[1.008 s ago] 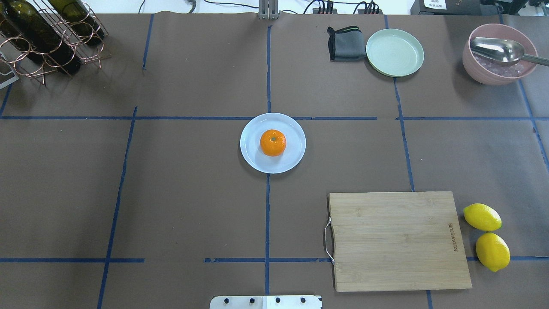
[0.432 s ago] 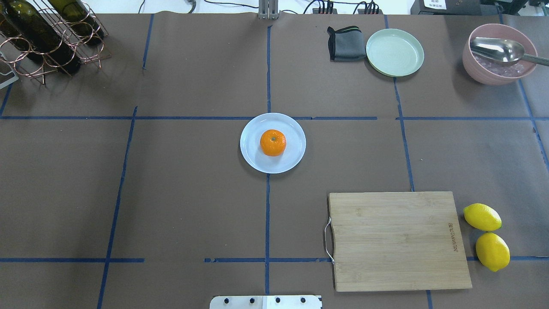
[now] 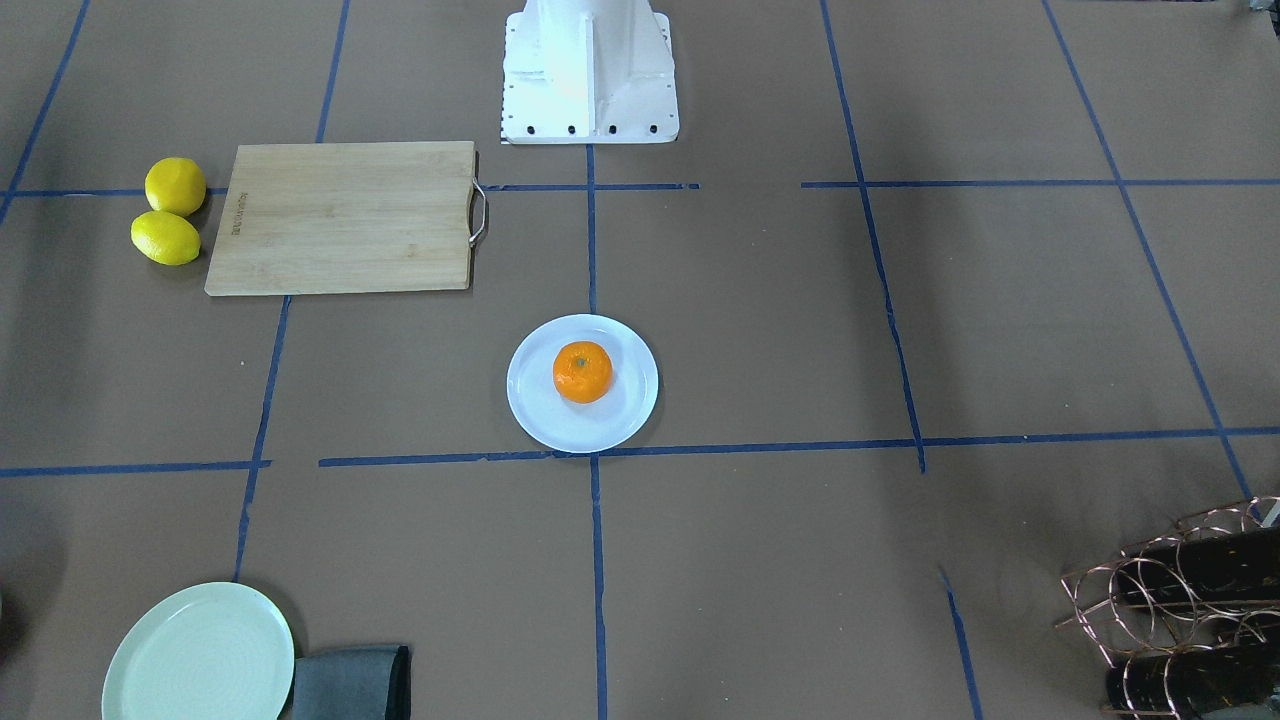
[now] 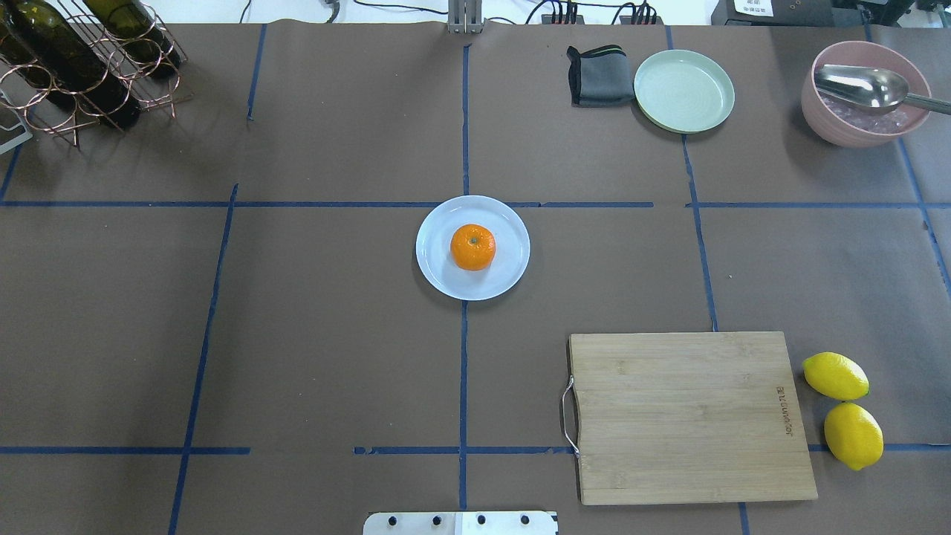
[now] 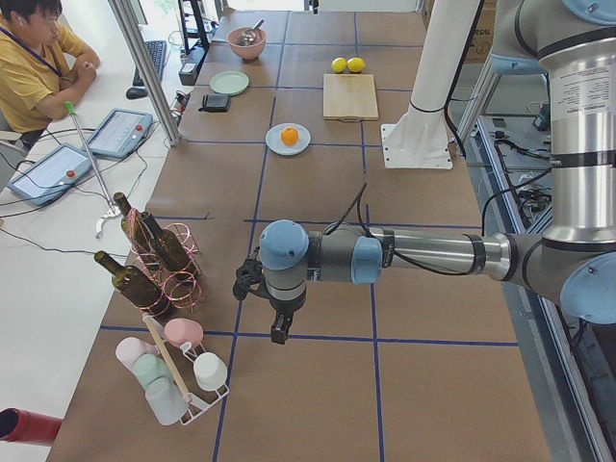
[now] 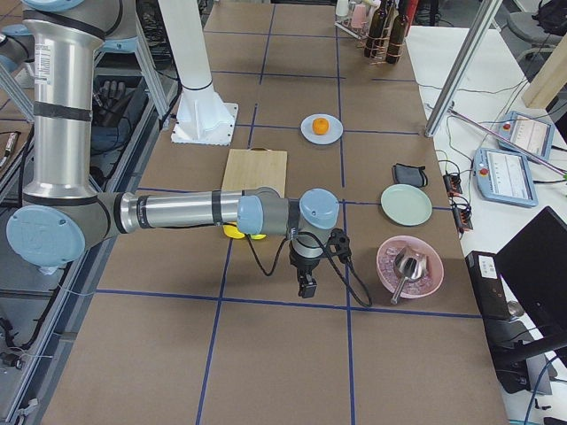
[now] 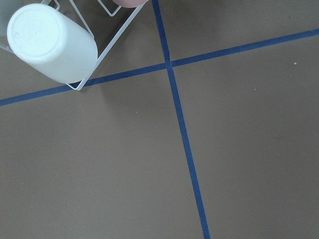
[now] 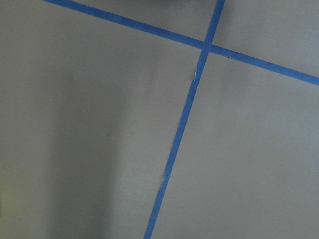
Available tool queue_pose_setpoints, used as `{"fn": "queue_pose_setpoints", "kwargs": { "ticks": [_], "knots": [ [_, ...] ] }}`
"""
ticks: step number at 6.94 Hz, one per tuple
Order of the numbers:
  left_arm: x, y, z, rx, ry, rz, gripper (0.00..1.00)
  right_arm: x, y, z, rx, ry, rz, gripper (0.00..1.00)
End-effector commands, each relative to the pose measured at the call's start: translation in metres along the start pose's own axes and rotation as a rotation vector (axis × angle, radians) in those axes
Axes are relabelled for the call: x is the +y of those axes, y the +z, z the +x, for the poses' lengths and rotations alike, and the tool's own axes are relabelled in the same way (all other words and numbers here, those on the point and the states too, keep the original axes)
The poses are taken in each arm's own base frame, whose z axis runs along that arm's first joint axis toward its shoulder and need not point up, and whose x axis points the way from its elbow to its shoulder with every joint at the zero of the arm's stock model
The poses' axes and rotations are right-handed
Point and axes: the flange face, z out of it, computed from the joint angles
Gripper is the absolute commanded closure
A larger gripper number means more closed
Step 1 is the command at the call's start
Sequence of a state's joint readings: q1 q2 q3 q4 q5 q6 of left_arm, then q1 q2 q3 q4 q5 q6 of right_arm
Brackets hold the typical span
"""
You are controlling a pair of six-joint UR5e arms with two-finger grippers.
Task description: Pick orange to plate
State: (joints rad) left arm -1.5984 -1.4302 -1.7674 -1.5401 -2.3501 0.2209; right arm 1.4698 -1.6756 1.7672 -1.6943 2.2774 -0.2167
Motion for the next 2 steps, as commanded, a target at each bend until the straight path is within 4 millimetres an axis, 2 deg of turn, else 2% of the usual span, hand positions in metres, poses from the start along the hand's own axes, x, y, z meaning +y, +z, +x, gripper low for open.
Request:
{"fn": "queue_pose_setpoints", "kwargs": {
  "ticks": [1, 2],
  "knots": [
    [0.0048, 0.0019, -0.0009, 0.001, -0.005, -0.005, 0.00, 0.0006, 0.0005, 0.0001, -0.001, 0.001, -0.001, 0.00],
    [0.0048, 0.0019, -0.0009, 0.001, -0.005, -0.005, 0.00, 0.0006, -0.0005, 0.0001, 0.000, 0.002, 0.001, 0.00]
  ]
}}
